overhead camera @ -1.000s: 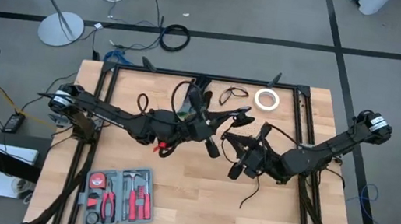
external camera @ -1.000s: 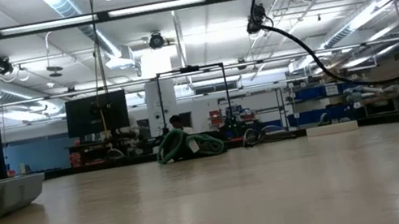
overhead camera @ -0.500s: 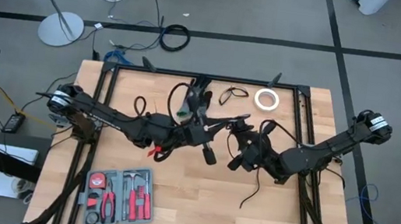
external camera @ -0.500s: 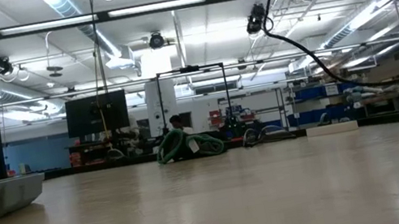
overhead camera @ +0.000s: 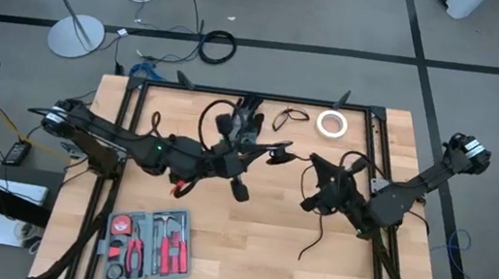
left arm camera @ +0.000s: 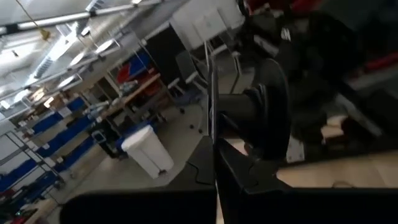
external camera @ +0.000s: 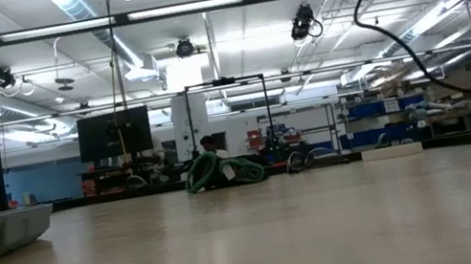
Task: Coil cords
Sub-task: Coil the black wire into a spool
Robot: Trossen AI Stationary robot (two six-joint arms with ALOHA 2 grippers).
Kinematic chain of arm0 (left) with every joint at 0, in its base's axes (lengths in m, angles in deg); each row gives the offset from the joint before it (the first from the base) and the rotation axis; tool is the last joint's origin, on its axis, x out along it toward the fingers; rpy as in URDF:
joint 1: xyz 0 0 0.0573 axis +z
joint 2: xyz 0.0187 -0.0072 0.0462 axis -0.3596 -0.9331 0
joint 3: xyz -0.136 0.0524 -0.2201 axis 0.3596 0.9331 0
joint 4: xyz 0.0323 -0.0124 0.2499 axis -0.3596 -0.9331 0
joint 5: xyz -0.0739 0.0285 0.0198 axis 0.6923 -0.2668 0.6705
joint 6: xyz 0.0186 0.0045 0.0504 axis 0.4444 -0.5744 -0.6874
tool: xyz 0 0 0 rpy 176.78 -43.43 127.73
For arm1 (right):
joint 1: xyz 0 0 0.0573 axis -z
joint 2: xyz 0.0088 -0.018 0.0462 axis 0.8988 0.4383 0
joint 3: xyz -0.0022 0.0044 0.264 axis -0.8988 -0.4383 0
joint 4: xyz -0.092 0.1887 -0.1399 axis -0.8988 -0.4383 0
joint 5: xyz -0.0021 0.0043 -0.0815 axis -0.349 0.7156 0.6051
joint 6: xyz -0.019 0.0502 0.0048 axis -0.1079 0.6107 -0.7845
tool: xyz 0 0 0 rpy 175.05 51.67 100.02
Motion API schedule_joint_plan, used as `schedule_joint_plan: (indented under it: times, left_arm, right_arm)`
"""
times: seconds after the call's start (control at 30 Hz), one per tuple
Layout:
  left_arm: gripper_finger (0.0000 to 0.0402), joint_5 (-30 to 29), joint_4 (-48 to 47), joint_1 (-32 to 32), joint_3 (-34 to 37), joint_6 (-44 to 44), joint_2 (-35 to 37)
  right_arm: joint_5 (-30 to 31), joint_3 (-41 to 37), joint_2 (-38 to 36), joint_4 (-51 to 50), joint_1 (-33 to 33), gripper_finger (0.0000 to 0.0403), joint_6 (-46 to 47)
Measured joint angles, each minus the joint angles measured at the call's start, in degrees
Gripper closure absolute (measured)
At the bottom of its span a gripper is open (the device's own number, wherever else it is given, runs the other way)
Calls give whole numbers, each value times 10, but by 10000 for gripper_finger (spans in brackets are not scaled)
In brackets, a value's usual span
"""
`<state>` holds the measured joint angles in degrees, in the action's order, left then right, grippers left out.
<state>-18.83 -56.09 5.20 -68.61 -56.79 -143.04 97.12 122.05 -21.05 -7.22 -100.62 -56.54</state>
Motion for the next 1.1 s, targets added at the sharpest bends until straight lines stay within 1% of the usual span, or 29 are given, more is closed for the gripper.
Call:
schedule_joint_plan:
  times: [0.13, 0.4, 0.47, 0.6, 0.7, 0.8, 0.9, 1.0, 1.1]
  left_arm:
    - [402, -26, -59, 0, 0, 12, 6]
    - [402, -61, -148, 3, 0, 45, 0]
    - [402, -62, -160, 5, -1, 47, 0]
    - [402, -75, -182, 13, -1, 47, 0]
    - [402, -75, -184, 22, -1, 45, 0]
    - [402, -76, -179, 28, 0, 35, -5]
    - [402, -78, -176, 34, 0, 16, -15]
    - [402, -96, -182, 39, 0, -4, -34]
    - [402, -104, -186, 47, 0, -30, -50]
  right_arm:
    - [19, 0, -1, -18, -1, 401, 19]
    - [19, 0, 2, -19, 44, 401, 50]
    - [6, 0, 2, -12, 49, 401, 53]
    - [-39, 0, 2, 32, 54, 399, 55]
    - [-83, 0, 3, 63, 63, 398, 63]
    - [-126, 0, 10, 70, 74, 398, 81]
    - [-135, 0, 24, 80, 83, 397, 82]
    - [-150, 0, 32, 95, 90, 397, 82]
    - [-149, 0, 34, 107, 96, 397, 72]
